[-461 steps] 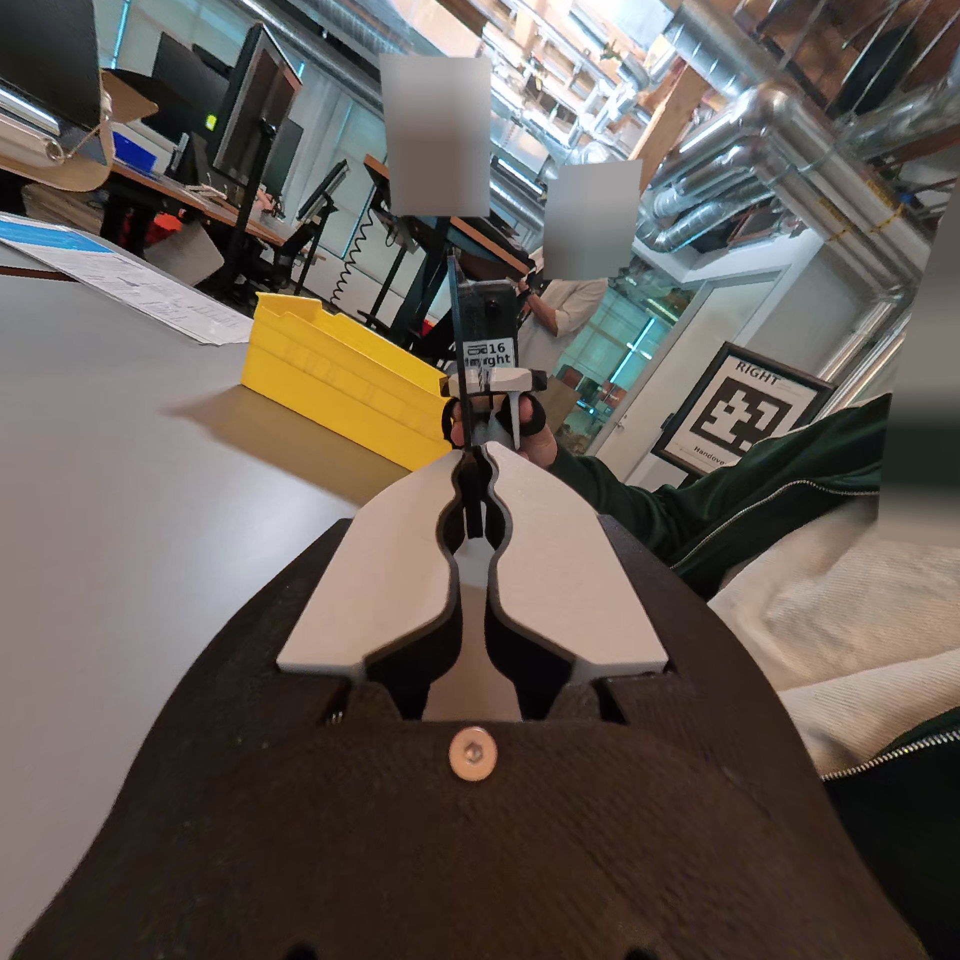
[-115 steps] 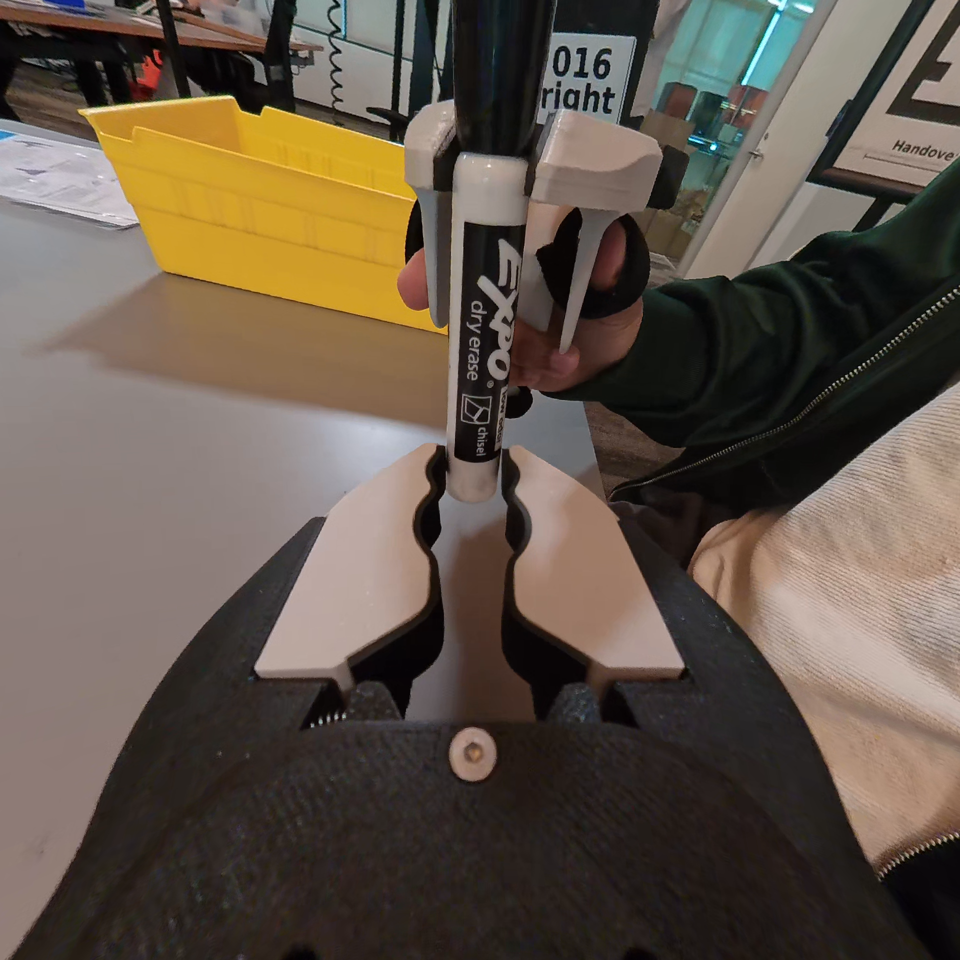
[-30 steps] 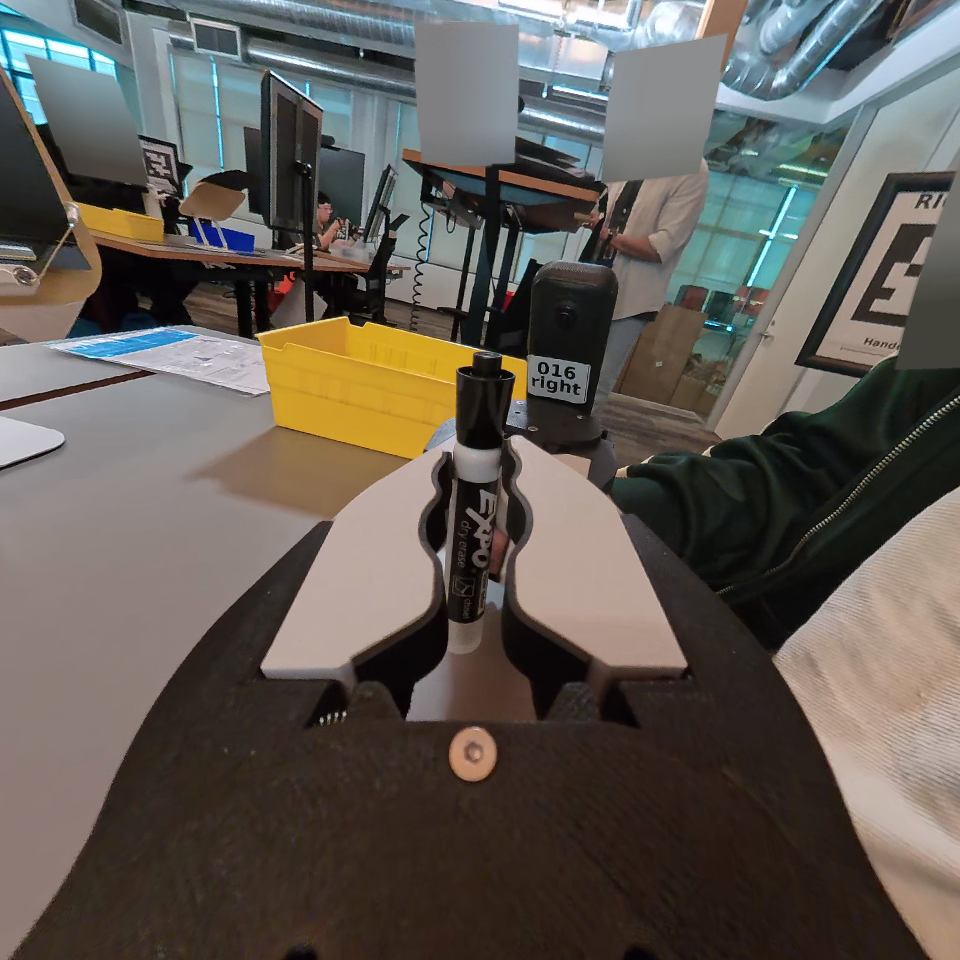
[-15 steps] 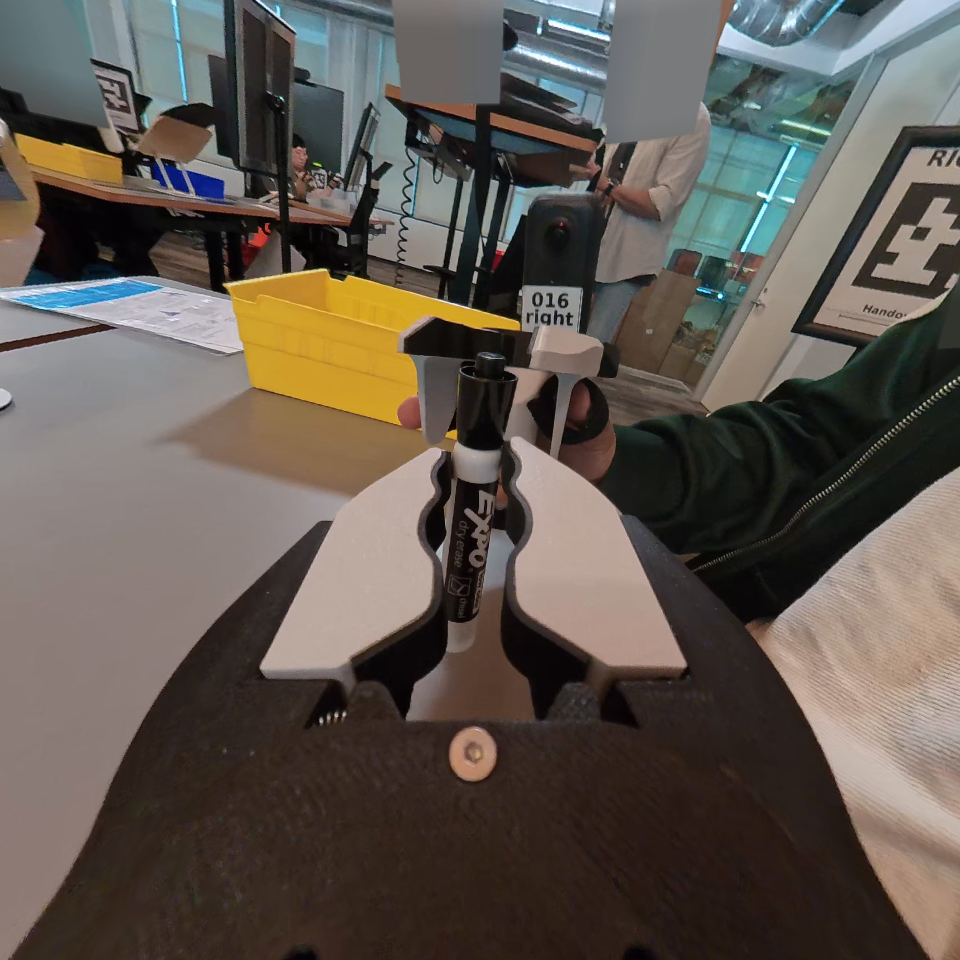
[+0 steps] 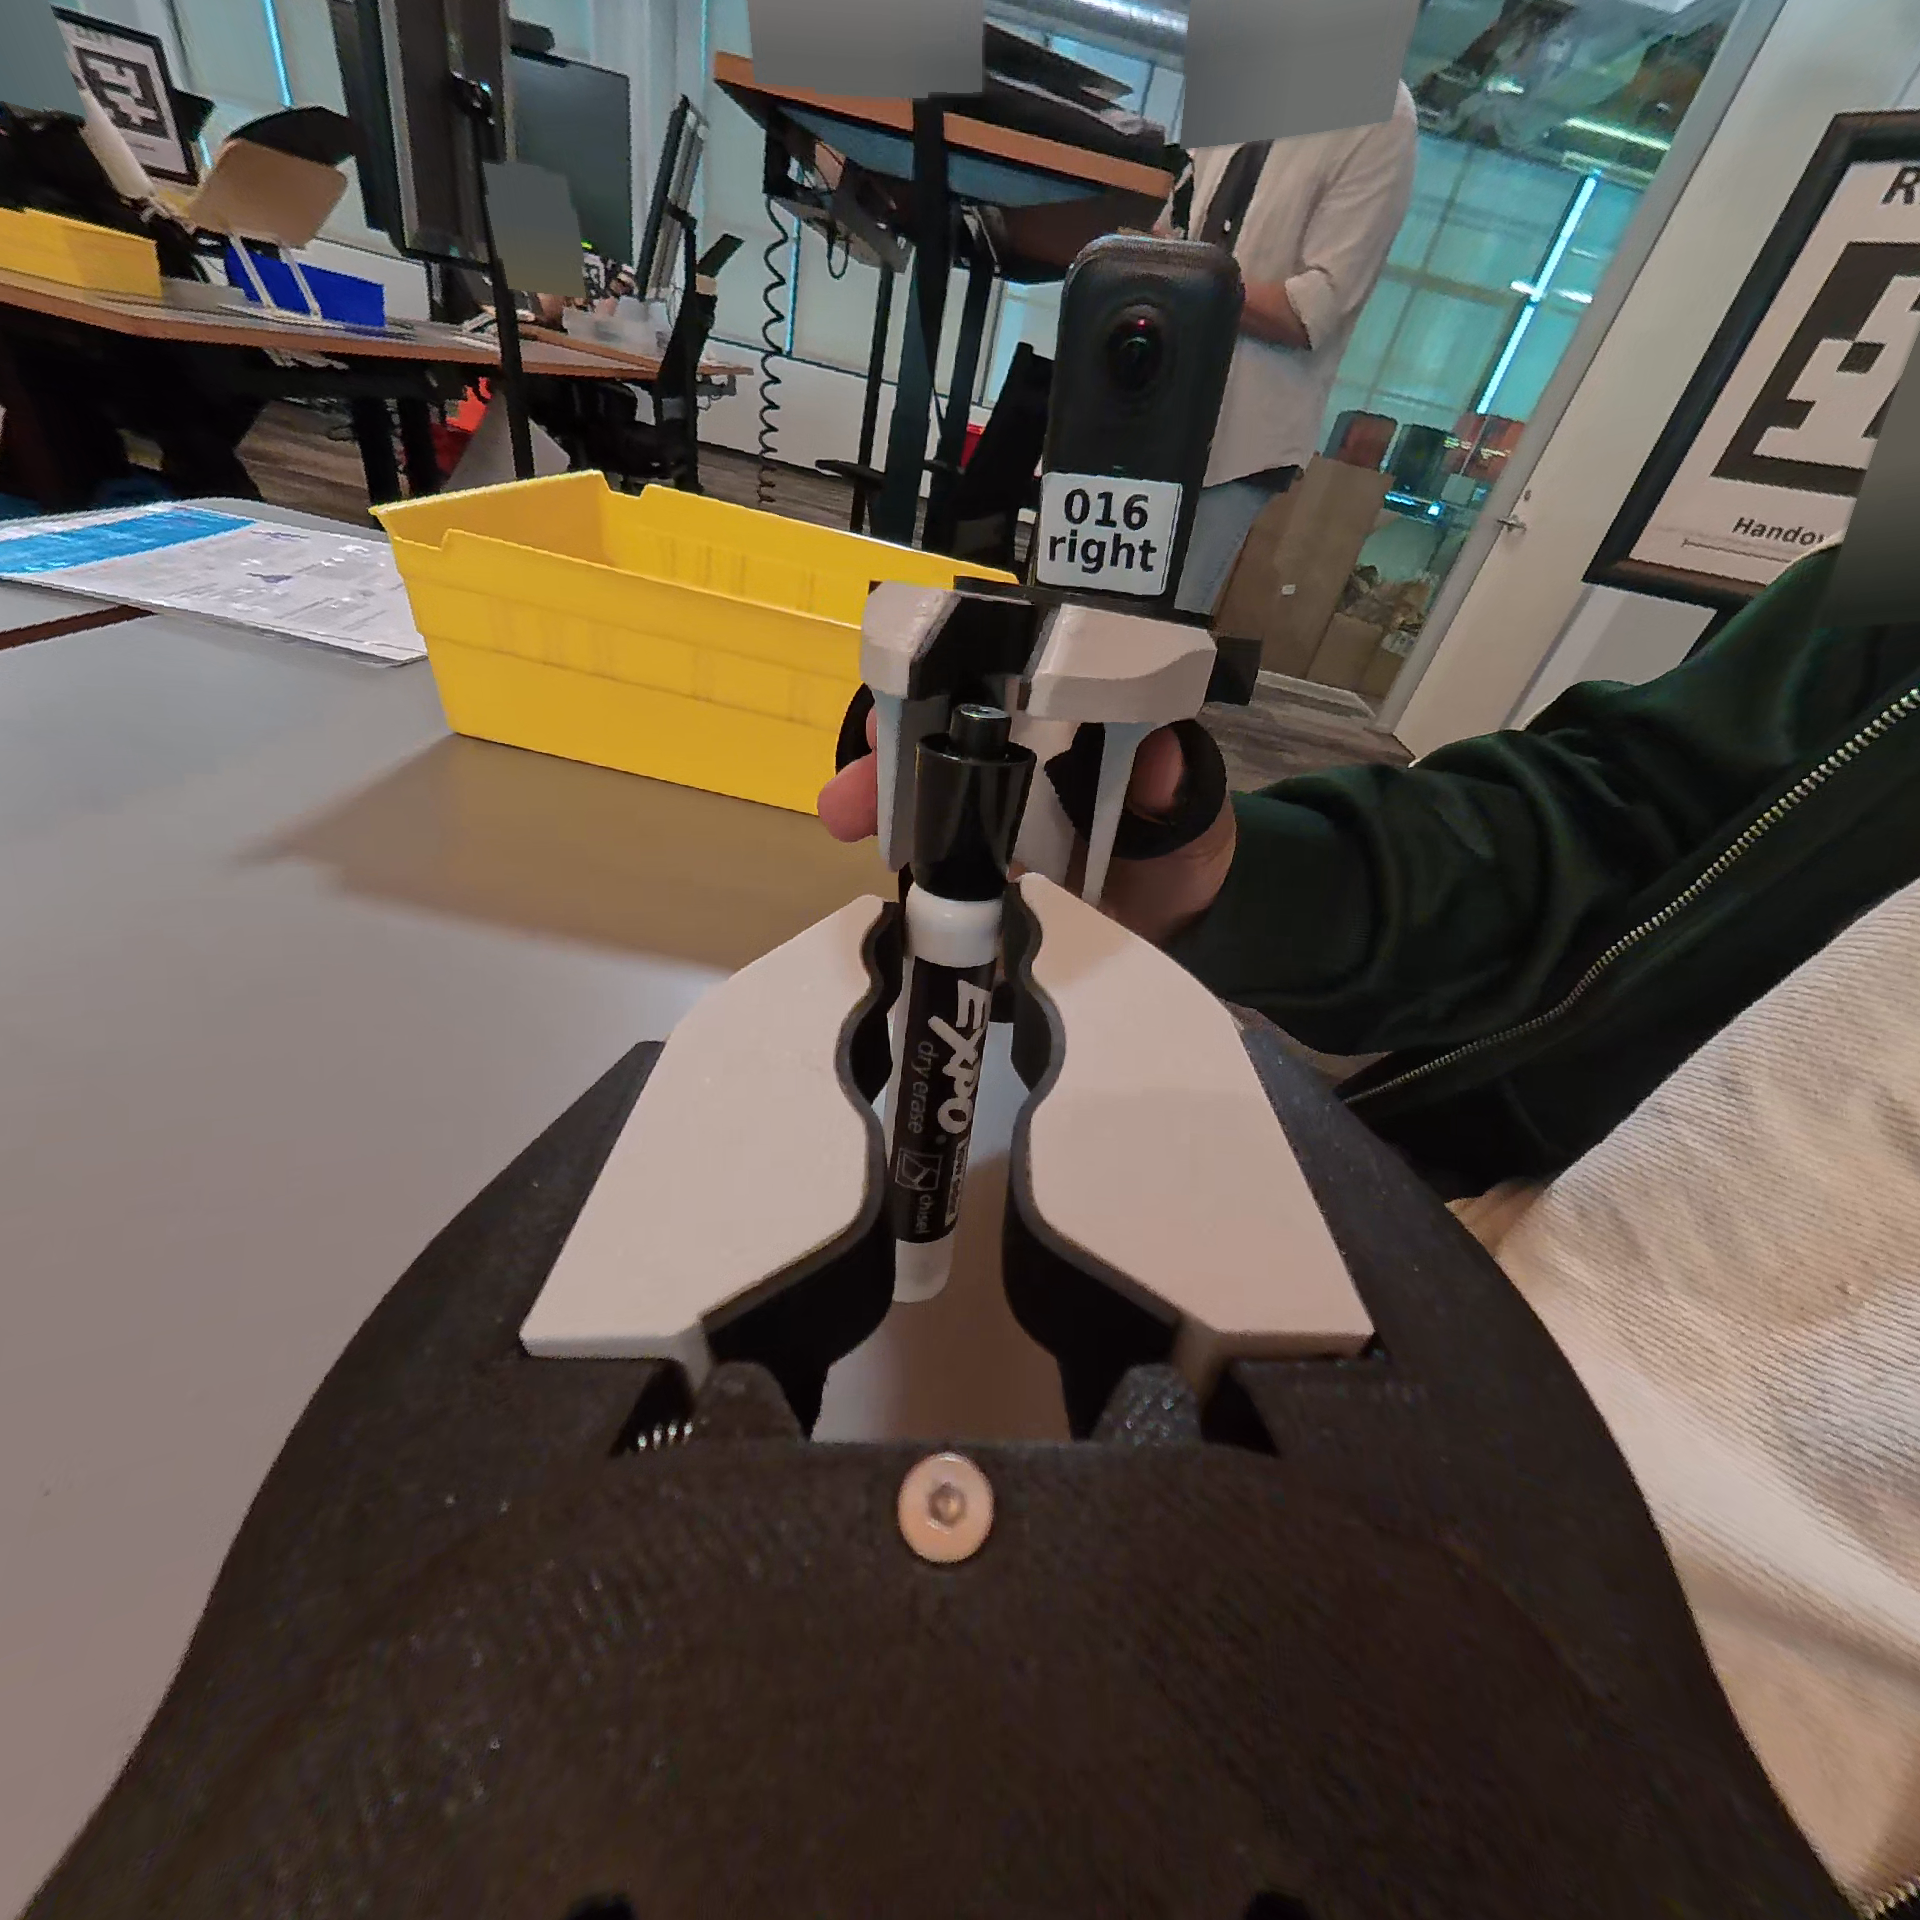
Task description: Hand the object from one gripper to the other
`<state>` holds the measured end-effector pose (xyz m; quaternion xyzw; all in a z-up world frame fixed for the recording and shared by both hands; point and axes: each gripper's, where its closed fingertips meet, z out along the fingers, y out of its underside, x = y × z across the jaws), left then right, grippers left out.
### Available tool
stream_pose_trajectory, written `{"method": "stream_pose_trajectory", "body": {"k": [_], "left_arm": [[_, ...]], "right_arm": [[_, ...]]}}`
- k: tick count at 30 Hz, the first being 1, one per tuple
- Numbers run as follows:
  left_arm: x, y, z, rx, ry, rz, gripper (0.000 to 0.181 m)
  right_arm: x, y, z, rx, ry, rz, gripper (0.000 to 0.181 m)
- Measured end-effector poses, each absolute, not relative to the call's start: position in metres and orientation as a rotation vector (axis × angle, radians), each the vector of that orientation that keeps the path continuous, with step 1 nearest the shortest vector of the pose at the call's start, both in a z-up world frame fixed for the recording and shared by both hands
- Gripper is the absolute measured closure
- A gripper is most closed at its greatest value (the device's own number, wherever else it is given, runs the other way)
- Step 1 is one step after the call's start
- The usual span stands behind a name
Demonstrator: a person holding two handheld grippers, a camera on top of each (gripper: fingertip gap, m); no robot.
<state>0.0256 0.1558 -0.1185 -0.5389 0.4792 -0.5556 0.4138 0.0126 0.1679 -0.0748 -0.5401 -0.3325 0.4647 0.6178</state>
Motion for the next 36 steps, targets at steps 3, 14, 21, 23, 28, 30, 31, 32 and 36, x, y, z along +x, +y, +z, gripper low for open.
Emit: {"method": "stream_pose_trajectory", "body": {"k": [3,14,21,23,28,30,31,32,36], "left_arm": [[0.0262,0.1554,-0.1194,-1.360,1.204,-1.405,0.160],[0.0267,0.1557,-0.1210,-1.361,1.222,-1.365,0.160],[0.0243,0.1585,-0.1206,-1.365,1.215,-1.364,0.160],[0.0245,0.1583,-0.1211,-1.362,1.224,-1.347,0.160],[0.0252,0.1573,-0.1217,-1.359,1.236,-1.333,0.160],[0.0251,0.1574,-0.1219,-1.358,1.239,-1.326,0.160],[0.0252,0.1573,-0.1220,-1.358,1.242,-1.322,0.160],[0.0252,0.1570,-0.1220,-1.357,1.244,-1.320,0.160],[0.0260,0.1554,-0.1234,-1.355,1.260,-1.308,0.160]], "right_arm": [[0.0111,0.1679,-0.0774,-1.253,-0.776,1.067,0.168],[0.0106,0.1673,-0.0789,-1.260,-0.798,1.053,0.168],[0.0077,0.1654,-0.0817,-1.271,-0.820,1.065,0.169],[0.0082,0.1664,-0.0822,-1.275,-0.821,1.050,0.172],[0.0078,0.1655,-0.0822,-1.273,-0.828,1.049,0.172],[0.0073,0.1650,-0.0823,-1.272,-0.833,1.045,0.171],[0.0071,0.1649,-0.0823,-1.271,-0.836,1.042,0.171],[0.0071,0.1649,-0.0823,-1.271,-0.837,1.039,0.170],[0.0064,0.1655,-0.0832,-1.277,-0.837,1.037,0.167]]}}
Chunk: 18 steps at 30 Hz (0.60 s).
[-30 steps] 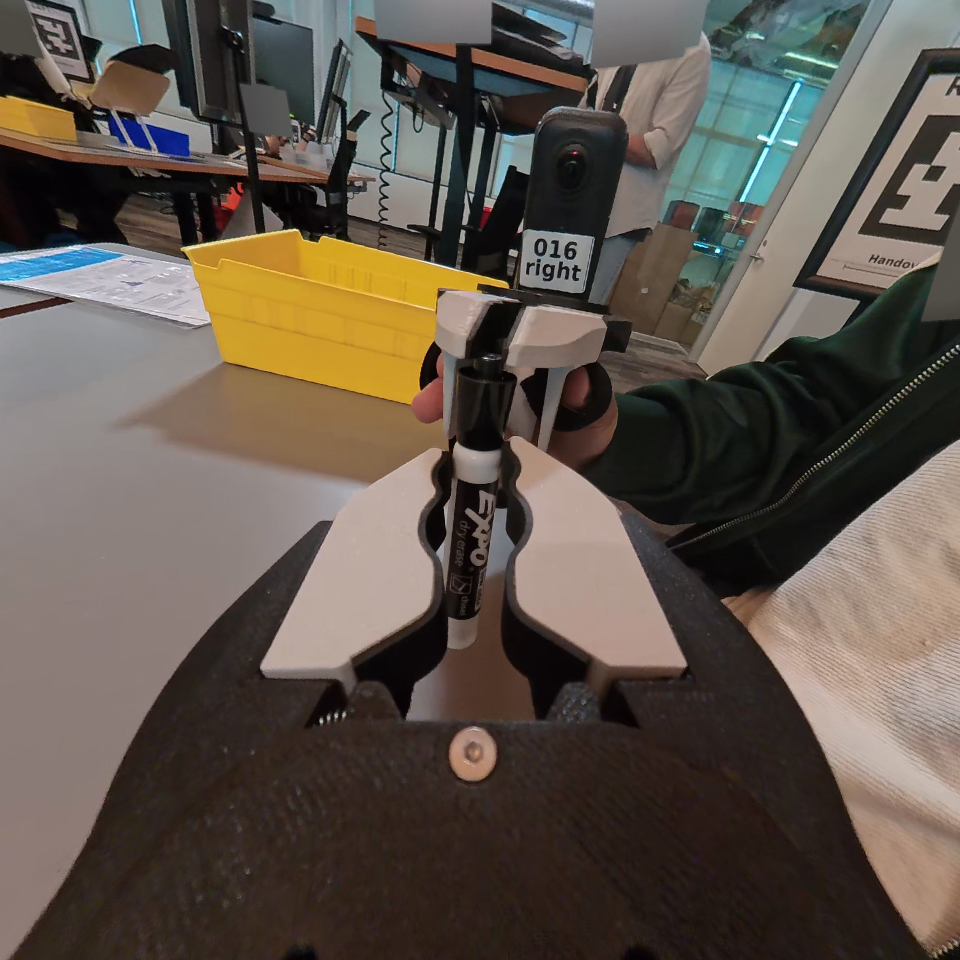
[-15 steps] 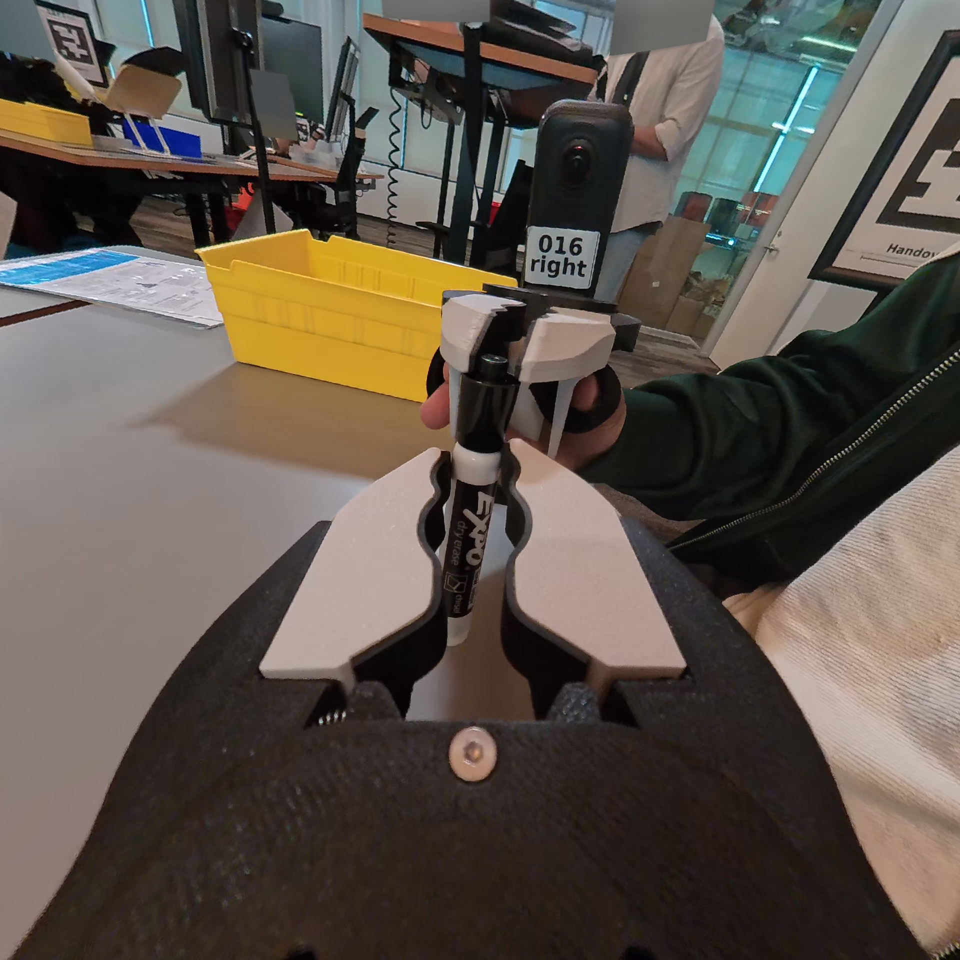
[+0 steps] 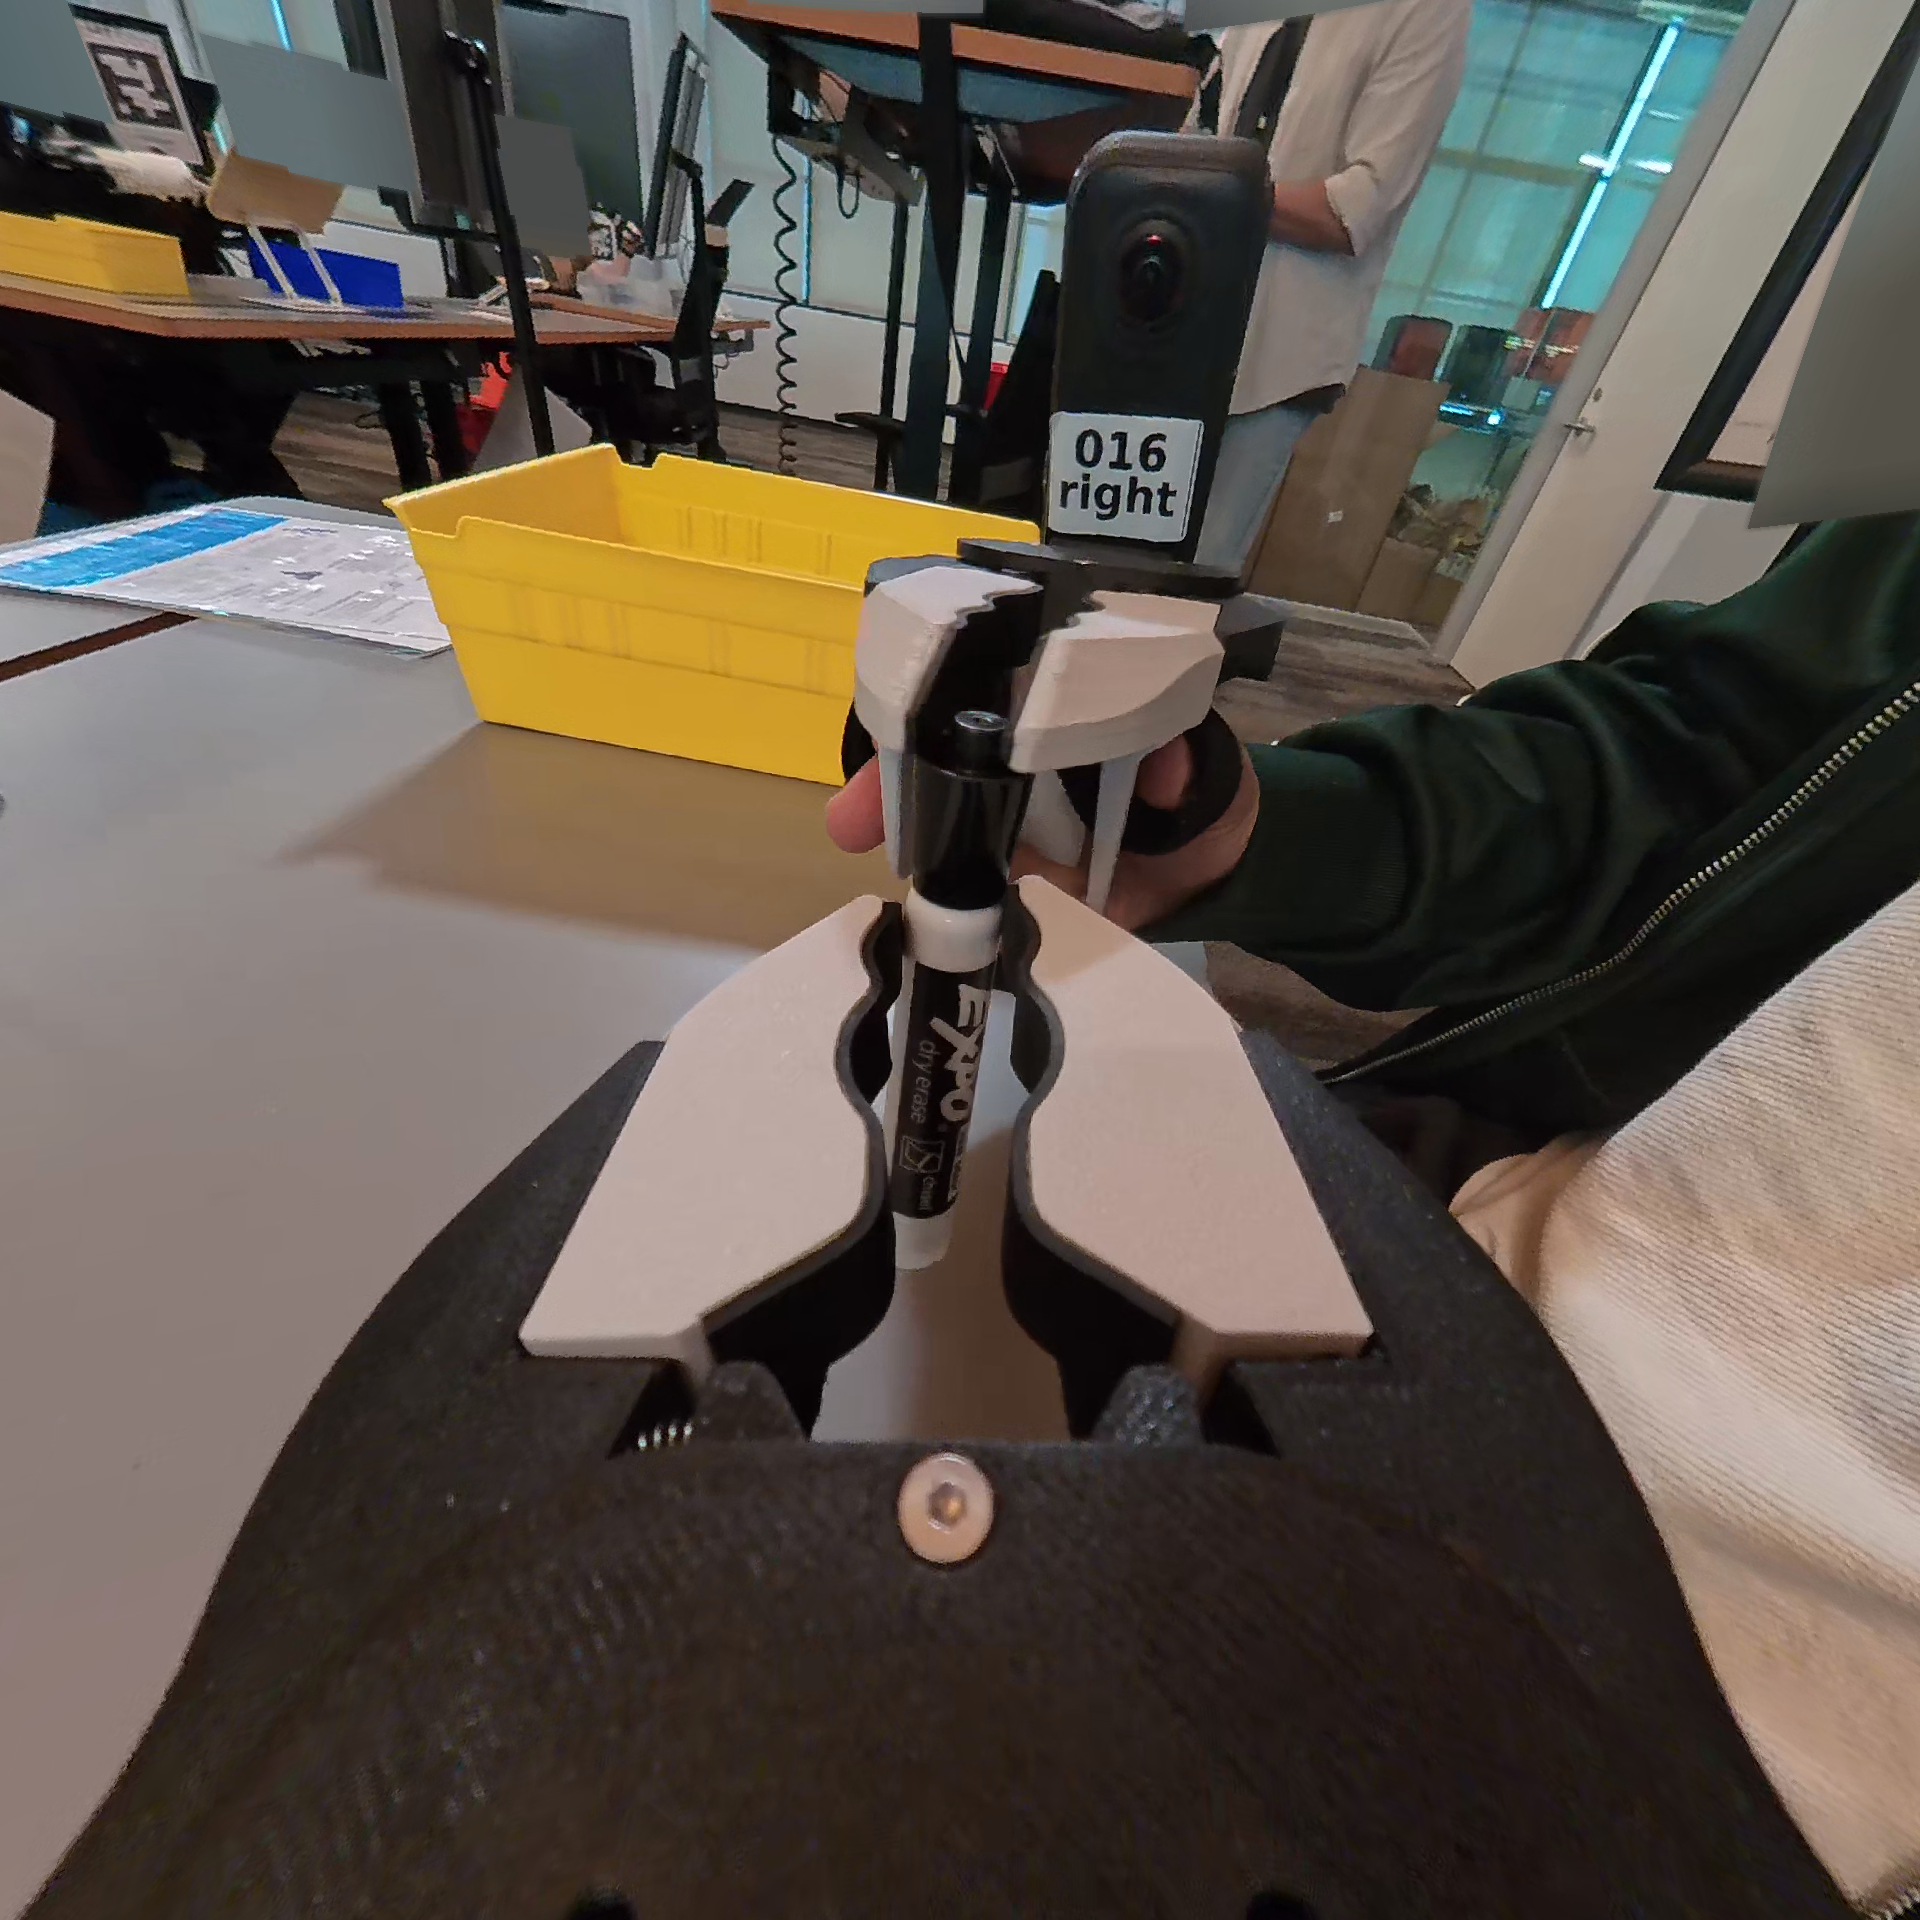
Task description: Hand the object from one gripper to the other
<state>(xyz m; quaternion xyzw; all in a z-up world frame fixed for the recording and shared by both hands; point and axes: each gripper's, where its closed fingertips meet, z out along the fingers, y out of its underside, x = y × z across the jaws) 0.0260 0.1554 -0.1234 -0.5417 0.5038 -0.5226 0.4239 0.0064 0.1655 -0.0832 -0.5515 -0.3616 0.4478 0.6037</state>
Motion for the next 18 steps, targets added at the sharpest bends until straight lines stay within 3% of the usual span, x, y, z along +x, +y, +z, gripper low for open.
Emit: {"method": "stream_pose_trajectory", "body": {"k": [9,13,18], "left_arm": [[0.025,0.155,-0.122,-1.342,1.238,-1.347,0.160],[0.027,0.155,-0.120,-1.335,1.208,-1.384,0.130],[0.027,0.156,-0.122,-1.341,1.205,-1.367,0.125]], "right_arm": [[0.007,0.165,-0.082,-1.281,-0.848,1.018,0.172],[0.011,0.166,-0.077,-1.269,-0.819,1.023,0.173],[0.017,0.169,-0.074,-1.274,-0.791,1.039,0.172]]}}
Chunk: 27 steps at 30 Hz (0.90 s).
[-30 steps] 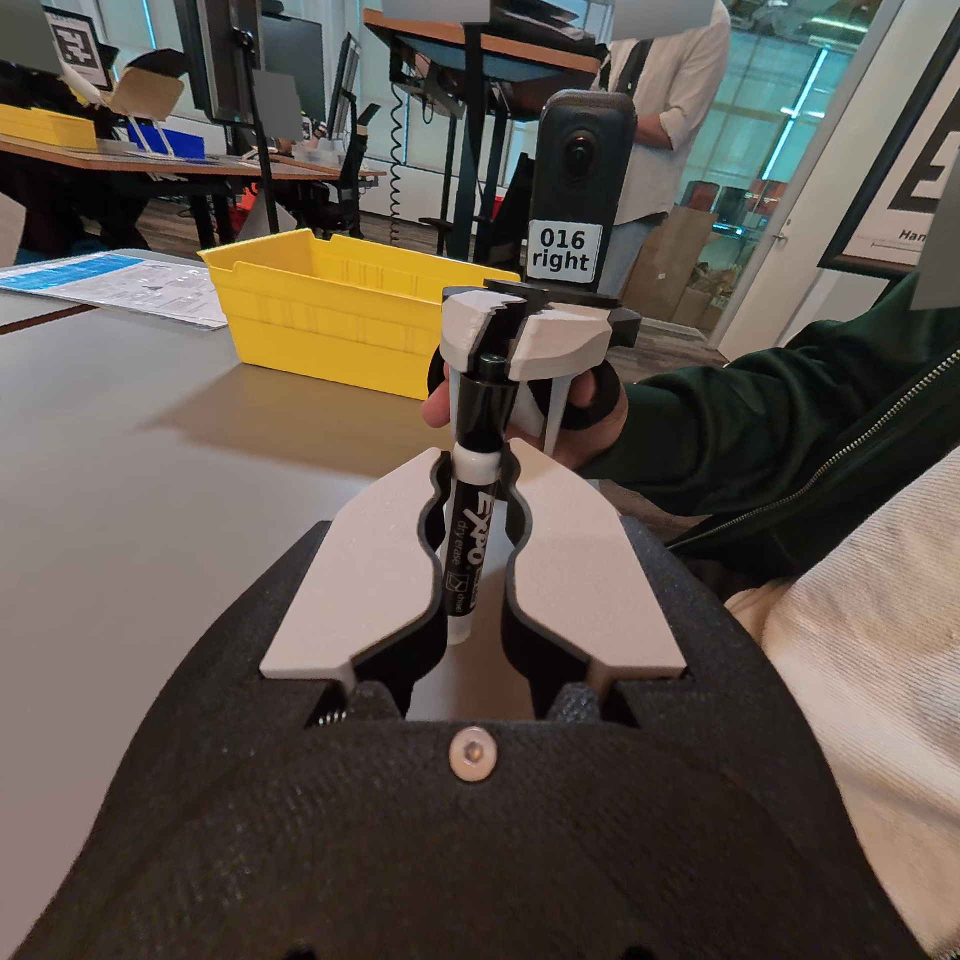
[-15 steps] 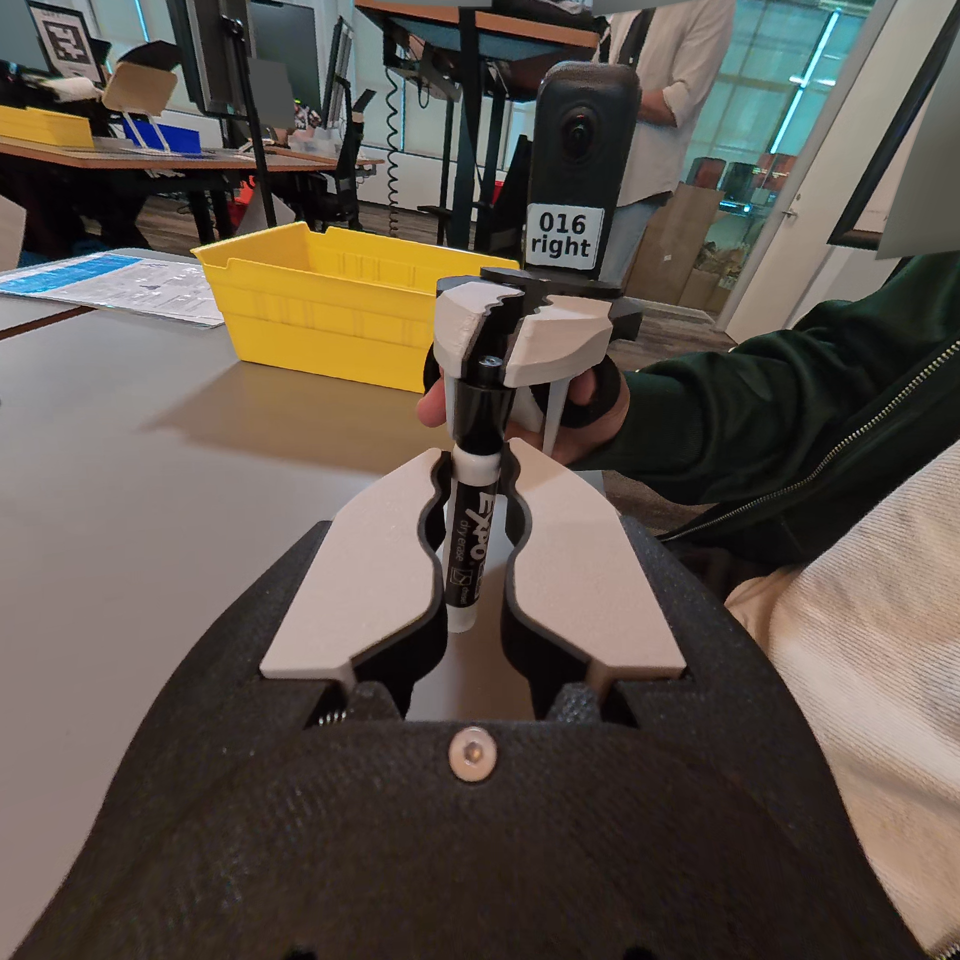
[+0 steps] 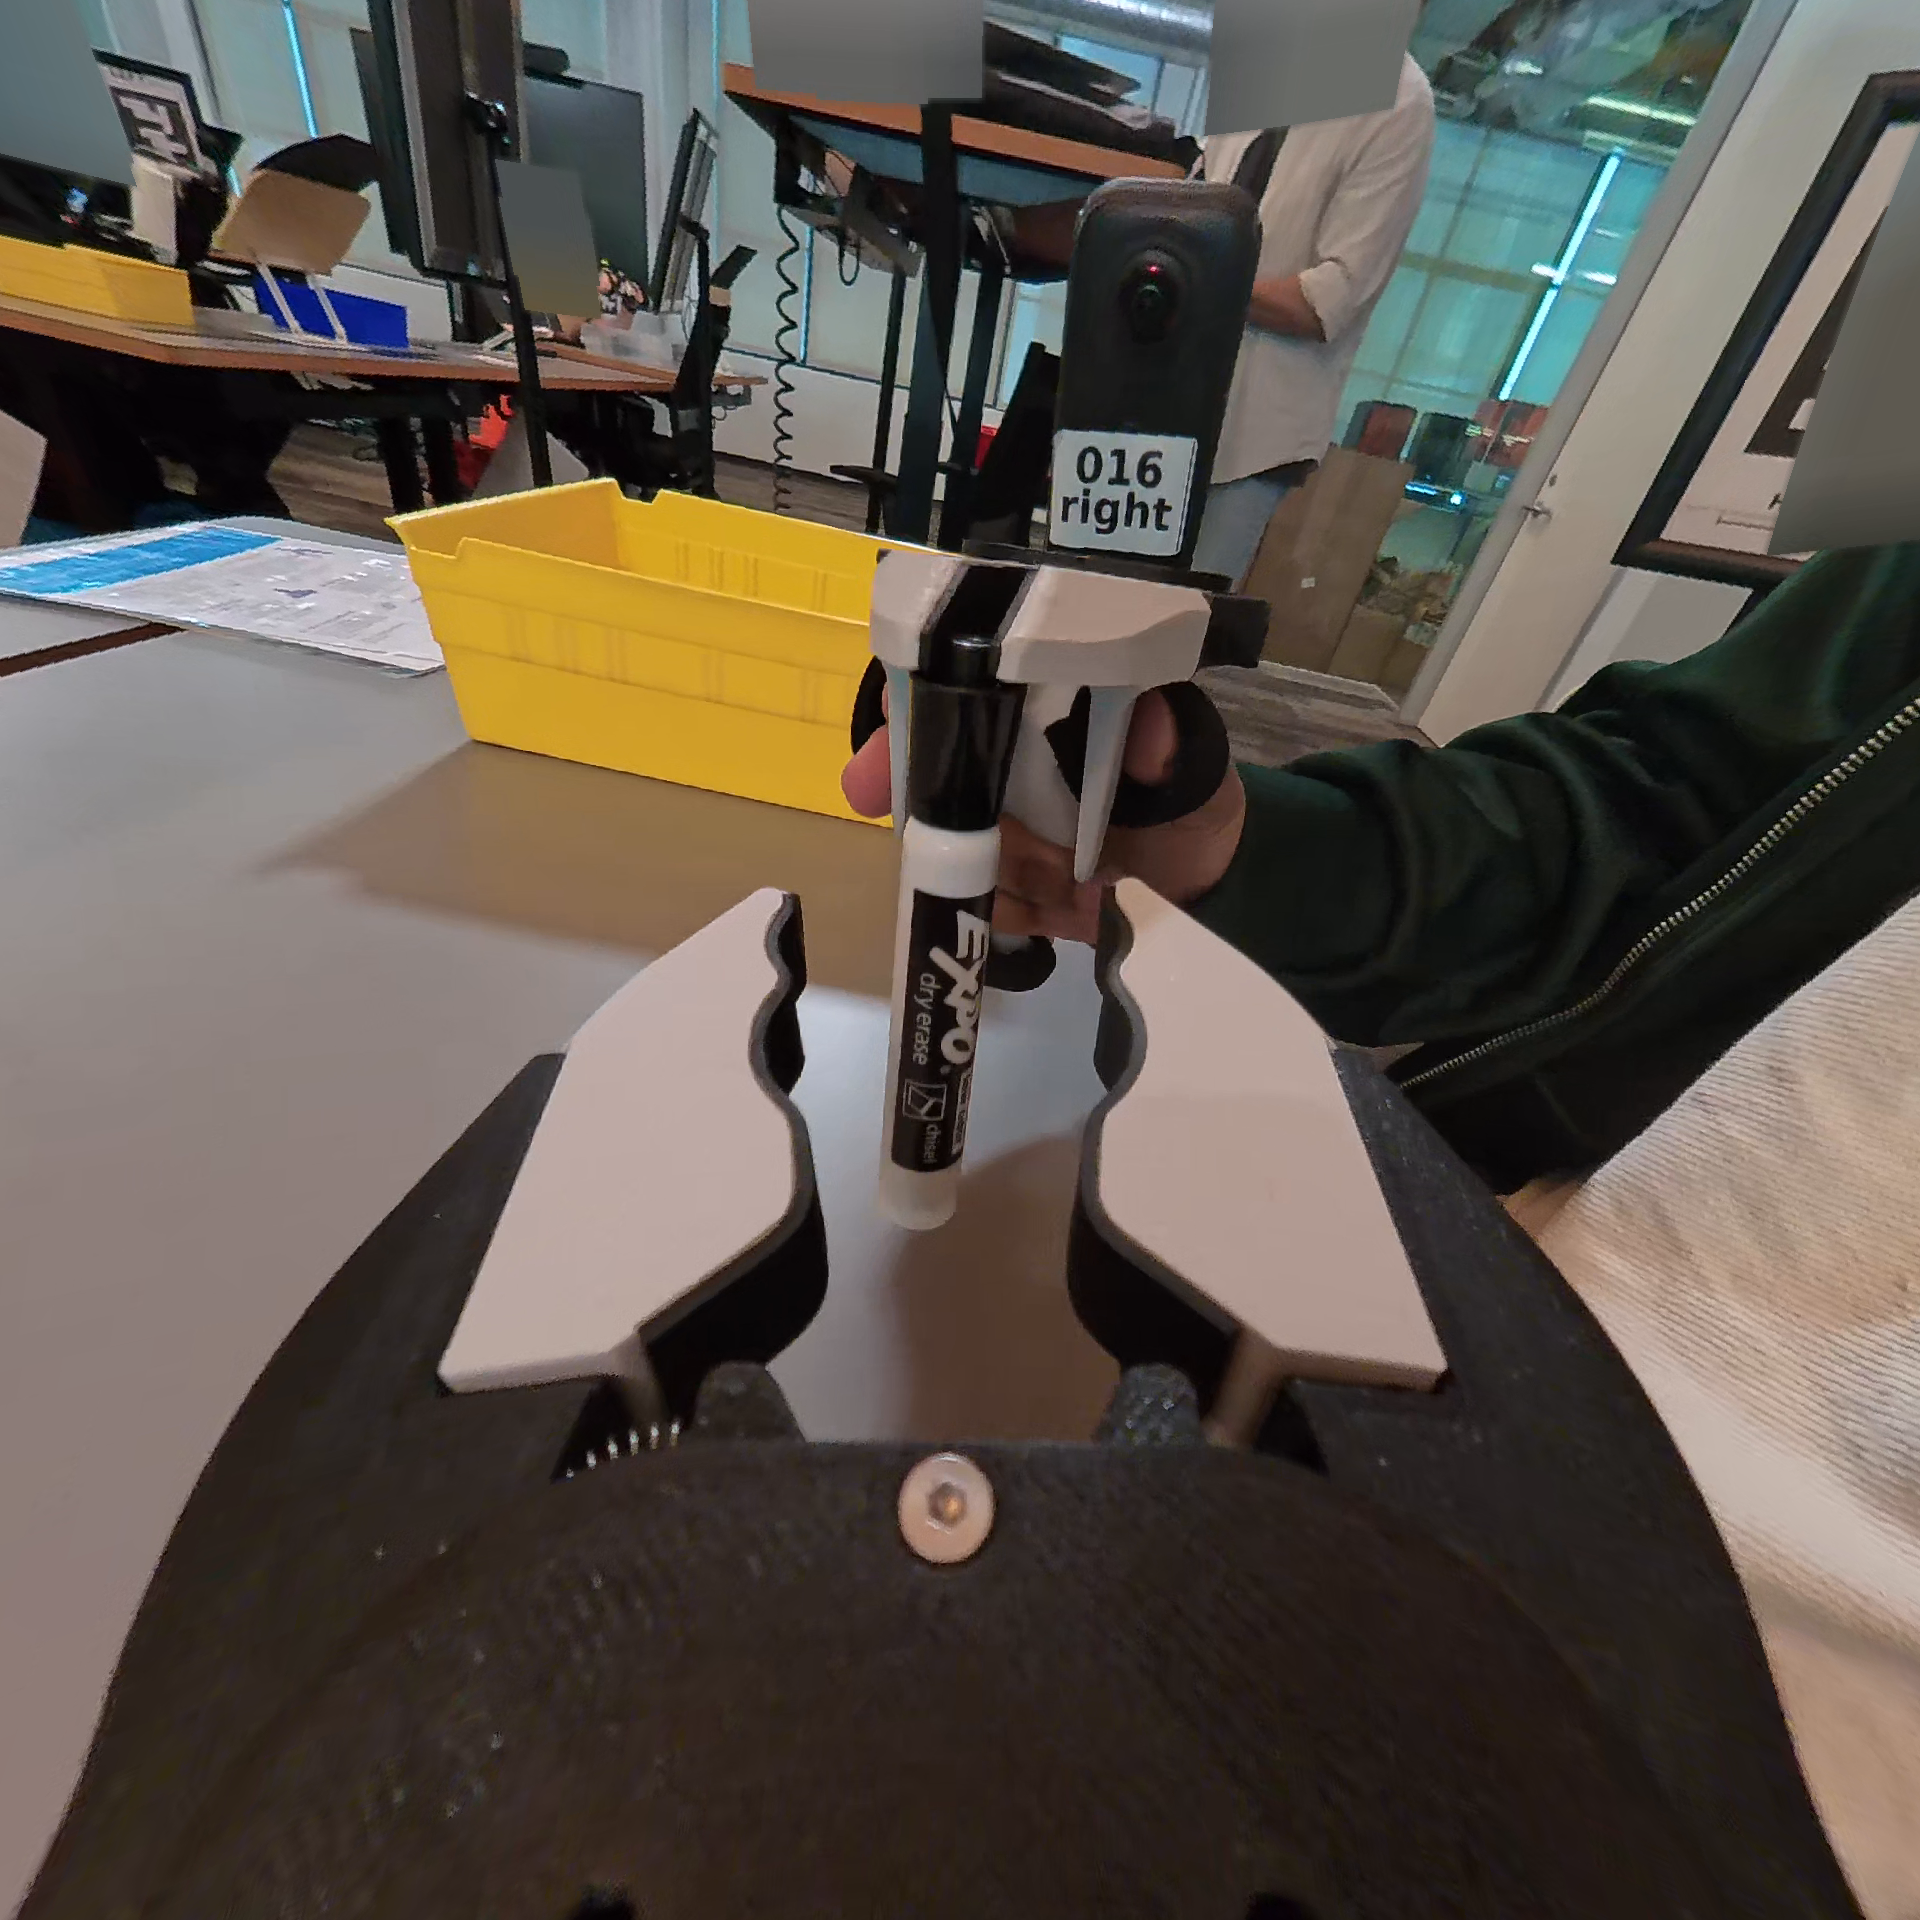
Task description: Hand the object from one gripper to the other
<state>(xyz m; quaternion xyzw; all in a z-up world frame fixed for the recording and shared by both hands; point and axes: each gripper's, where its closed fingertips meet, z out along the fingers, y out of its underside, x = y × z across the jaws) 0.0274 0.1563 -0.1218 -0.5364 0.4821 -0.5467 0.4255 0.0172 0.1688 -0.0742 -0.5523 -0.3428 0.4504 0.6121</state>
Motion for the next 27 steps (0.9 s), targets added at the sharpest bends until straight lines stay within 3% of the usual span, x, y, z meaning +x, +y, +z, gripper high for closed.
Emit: {"method": "stream_pose_trajectory", "body": {"k": [13,21,27], "left_arm": [[0.027,0.158,-0.122,-1.332,1.199,-1.351,0.127],[0.022,0.157,-0.113,-1.268,1.188,-1.339,0.149],[0.023,0.155,-0.113,-1.260,1.204,-1.324,0.153]], "right_arm": [[0.016,0.169,-0.077,-1.292,-0.809,1.022,0.172],[0.011,0.168,-0.083,-1.315,-0.833,1.030,0.172],[0.006,0.166,-0.086,-1.323,-0.852,1.036,0.172]]}}
